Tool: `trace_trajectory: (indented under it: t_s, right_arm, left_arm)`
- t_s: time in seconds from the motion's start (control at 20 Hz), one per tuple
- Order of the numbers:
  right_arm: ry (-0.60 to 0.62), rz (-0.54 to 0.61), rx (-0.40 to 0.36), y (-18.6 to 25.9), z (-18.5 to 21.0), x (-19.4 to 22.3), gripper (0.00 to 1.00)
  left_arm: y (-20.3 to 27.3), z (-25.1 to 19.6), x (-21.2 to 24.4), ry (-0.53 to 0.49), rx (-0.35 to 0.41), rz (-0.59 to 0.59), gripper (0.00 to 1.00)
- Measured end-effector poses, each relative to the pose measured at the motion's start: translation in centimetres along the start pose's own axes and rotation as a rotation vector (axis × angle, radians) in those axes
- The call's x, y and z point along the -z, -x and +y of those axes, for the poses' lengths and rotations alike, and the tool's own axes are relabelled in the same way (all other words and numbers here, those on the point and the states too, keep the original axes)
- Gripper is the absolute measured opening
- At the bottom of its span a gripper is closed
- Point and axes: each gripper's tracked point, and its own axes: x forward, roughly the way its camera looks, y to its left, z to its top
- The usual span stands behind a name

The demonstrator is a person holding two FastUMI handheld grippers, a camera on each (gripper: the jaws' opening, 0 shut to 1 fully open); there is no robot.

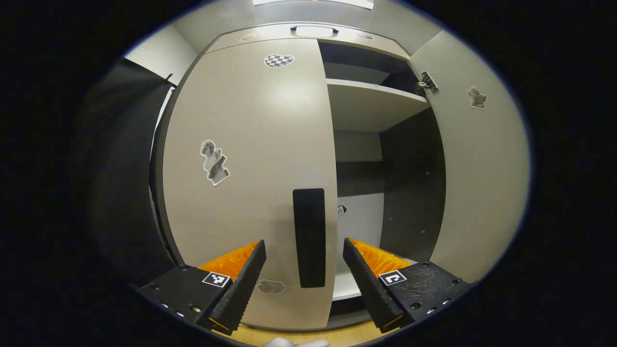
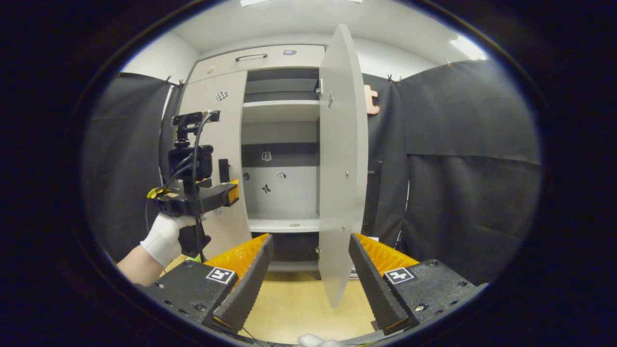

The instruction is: Open the right door of the double-door shoe cabinet with the right hand, and open the left door with the left hand.

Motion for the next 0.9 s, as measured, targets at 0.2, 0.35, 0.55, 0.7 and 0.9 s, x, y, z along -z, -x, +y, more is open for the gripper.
trace_trajectory:
  t_s: [0.2,0.35,0.55,0.7,0.9]
  right_arm:
    - [-0.006,0.021,-0.024,-0.2,0.4,0.5,0.97]
    - [-0.009,0.036,-0.042,-0.3,0.7,0.8,0.98]
    - [-0.011,0.050,-0.074,-0.1,1.3,1.0,0.96]
    - [-0.003,0.033,-0.092,0.5,1.5,0.5,0.98]
    - [0.006,0.011,-0.110,1.3,1.5,0.0,0.98]
  left_arm:
    - [-1.7,0.1,0.3,0.005,-0.024,0.008,0.94]
    - [-2.4,0.2,0.6,0.003,-0.036,0.014,0.71]
    - [-2.0,-0.1,0.6,-0.021,-0.026,0.017,0.35]
    - [-2.0,-0.1,0.6,0.000,-0.028,0.013,0.16]
    - [-0.7,-0.2,0.5,0.011,0.006,0.020,0.06]
